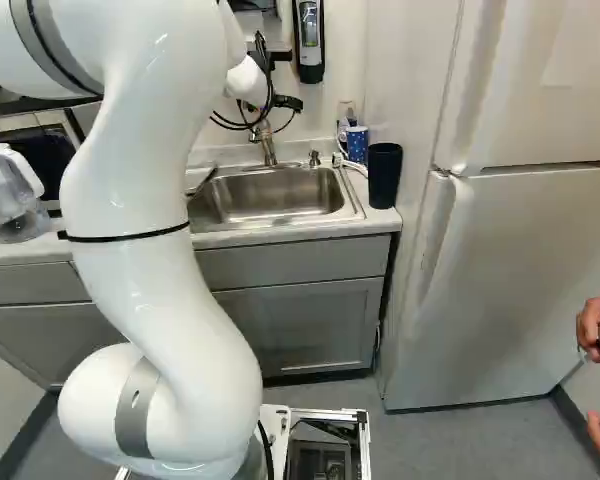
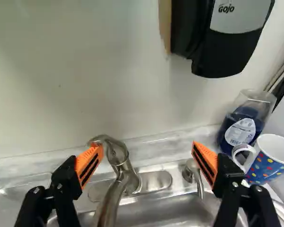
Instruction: Rinse the cup and place it in the tray
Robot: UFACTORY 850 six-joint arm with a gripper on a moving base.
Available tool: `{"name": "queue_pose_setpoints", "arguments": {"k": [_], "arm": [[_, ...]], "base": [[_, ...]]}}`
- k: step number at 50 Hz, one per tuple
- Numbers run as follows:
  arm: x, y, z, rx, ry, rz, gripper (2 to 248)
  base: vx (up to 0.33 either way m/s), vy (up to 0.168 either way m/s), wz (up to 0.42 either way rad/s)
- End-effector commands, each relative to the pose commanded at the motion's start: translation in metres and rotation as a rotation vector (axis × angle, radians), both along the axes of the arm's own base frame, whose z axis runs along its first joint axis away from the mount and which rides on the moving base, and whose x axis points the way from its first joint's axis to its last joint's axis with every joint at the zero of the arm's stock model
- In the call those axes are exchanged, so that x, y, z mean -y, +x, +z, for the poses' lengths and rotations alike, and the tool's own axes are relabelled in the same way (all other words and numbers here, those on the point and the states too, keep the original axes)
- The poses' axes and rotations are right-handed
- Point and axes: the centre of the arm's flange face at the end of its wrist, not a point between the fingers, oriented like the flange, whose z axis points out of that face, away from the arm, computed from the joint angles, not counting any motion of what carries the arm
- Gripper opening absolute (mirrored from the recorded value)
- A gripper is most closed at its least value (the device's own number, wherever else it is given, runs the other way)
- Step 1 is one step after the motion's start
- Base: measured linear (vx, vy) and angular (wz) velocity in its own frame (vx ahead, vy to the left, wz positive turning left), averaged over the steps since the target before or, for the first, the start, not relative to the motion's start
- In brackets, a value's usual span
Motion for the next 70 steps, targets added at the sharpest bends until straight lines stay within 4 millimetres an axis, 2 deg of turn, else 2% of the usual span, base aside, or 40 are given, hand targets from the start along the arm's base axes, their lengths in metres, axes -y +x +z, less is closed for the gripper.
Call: {"name": "queue_pose_setpoints", "arguments": {"k": [13,31,70], "arm": [[0.0,0.011,0.001,0.035,0.0,-0.003,247],[-0.001,0.009,0.002,0.034,0.0,-0.001,247],[-0.022,-0.066,0.004,-0.035,-0.001,0.04,247]], "base": [[0.0,0.0,0.0],[0.0,0.0,0.0],[0.0,0.0,0.0]]}}
